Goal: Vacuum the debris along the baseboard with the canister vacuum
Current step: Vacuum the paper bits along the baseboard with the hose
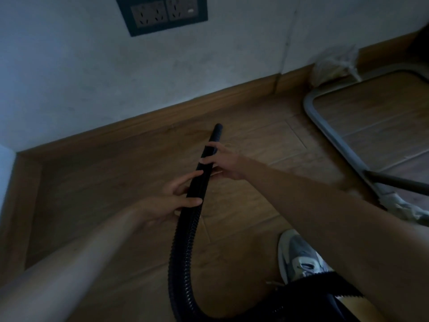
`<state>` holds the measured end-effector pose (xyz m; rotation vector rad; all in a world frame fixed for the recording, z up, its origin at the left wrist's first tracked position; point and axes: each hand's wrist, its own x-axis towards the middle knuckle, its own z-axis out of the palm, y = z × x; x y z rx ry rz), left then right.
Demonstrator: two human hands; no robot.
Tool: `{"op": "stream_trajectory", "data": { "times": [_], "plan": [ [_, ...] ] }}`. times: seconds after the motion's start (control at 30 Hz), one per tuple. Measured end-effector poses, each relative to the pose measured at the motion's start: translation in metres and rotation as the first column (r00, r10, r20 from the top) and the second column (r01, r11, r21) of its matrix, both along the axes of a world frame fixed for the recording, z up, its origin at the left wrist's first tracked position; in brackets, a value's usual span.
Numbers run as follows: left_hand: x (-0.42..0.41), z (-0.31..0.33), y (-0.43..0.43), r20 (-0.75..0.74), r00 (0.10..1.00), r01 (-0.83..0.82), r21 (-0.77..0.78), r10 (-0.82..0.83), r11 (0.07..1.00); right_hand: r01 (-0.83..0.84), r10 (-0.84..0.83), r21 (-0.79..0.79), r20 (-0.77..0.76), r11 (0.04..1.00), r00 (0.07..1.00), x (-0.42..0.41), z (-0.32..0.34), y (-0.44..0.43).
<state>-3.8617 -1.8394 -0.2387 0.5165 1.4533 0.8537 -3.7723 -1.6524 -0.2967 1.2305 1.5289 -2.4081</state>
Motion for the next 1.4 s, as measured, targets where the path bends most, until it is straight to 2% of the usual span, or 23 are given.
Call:
{"op": "stream_trajectory", "data": {
  "times": [0.37,0.6,0.7,0.8,1.13,1.4],
  "plan": [
    [0.012,0.028,0.014,-0.044,0.972,0.234,0.124,-0.23,0.964,0.185,-0.182,0.152,-0.036,0.971,0.983,0.051,0.057,0.004],
    [0.035,0.062,0.032,-0.122,0.907,0.42,0.201,-0.402,0.885,0.334,-0.32,0.221,-0.097,0.916,0.942,0.101,0.11,-0.002],
    [0.052,0.079,0.04,-0.167,0.853,0.521,0.243,-0.494,0.818,0.432,-0.416,0.201,-0.117,0.879,0.902,0.13,0.126,-0.012],
    [0.068,0.094,0.045,-0.186,0.812,0.583,0.225,-0.553,0.781,0.481,-0.468,0.136,-0.118,0.866,0.876,0.156,0.133,-0.014],
    [0.082,0.113,0.077,-0.199,0.768,0.632,0.083,-0.609,0.77,0.477,-0.473,0.015,-0.117,0.879,0.873,0.172,0.134,0.009],
    [0.11,0.163,0.074,-0.256,0.717,0.677,0.033,-0.648,0.736,0.491,-0.492,-0.022,-0.027,0.871,0.87,0.192,0.177,-0.001]
  ]
}}
